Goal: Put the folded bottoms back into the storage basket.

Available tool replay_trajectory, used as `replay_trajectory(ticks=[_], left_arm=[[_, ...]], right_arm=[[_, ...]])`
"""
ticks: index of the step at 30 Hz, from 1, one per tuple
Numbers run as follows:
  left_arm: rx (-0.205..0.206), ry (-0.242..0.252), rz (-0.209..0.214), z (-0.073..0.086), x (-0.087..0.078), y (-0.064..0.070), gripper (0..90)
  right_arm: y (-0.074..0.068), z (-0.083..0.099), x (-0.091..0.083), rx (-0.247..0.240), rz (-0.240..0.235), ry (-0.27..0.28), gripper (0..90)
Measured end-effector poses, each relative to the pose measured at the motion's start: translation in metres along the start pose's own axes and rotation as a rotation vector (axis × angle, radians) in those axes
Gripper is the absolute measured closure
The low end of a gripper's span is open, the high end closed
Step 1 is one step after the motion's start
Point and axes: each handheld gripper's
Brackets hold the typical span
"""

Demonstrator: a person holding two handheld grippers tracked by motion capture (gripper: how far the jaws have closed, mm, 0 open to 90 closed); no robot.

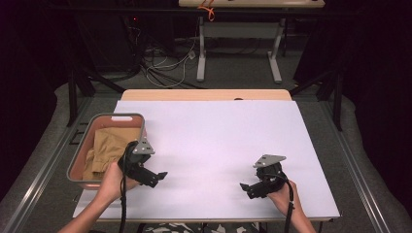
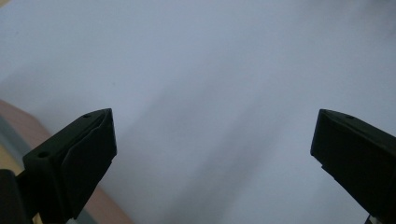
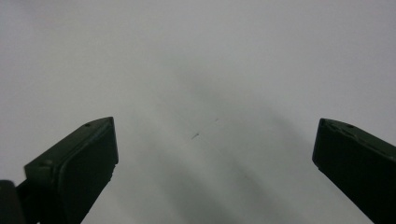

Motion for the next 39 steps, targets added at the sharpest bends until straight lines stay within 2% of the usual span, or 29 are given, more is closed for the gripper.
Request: replay_trajectory(ticks=[5,19,20,21,22,31,37,39], left_arm=[[0.014,0.001,0.022,0.002,0.009,0.011,0.0],[0.013,0.034,0.035,0.021,0.03,0.035,0.0],[0.013,0.041,0.037,0.023,0.031,0.036,0.0],[0.01,0.041,0.041,0.025,0.032,0.037,0.0],[0.011,0.039,0.039,0.026,0.033,0.039,0.0],[0.008,0.051,0.038,0.037,0.039,0.048,0.0],[0.014,0.062,0.024,0.041,0.042,0.051,0.0],[0.012,0.065,0.032,0.042,0.043,0.051,0.0]], right_arm=[[-0.003,0.008,-0.003,0.0,-0.005,-0.005,0.0],[-0.01,0.026,-0.008,-0.004,-0.006,-0.024,0.0],[-0.01,0.027,-0.008,-0.014,-0.005,-0.023,0.0],[-0.012,0.028,-0.008,-0.003,-0.001,-0.023,0.0],[-0.011,0.029,-0.009,-0.014,-0.003,-0.023,0.0],[-0.013,0.033,-0.01,-0.006,-0.006,-0.02,0.0],[-0.014,0.034,-0.01,-0.006,-0.003,-0.018,0.0],[-0.013,0.034,-0.009,-0.012,-0.004,-0.019,0.0]])
Point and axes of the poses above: each handheld gripper's, and its own axes: x roughly forward along the jaws, z roughly out of its underside, y roughly to its right, and after that the axes turned 8 degrees about x, right-handed
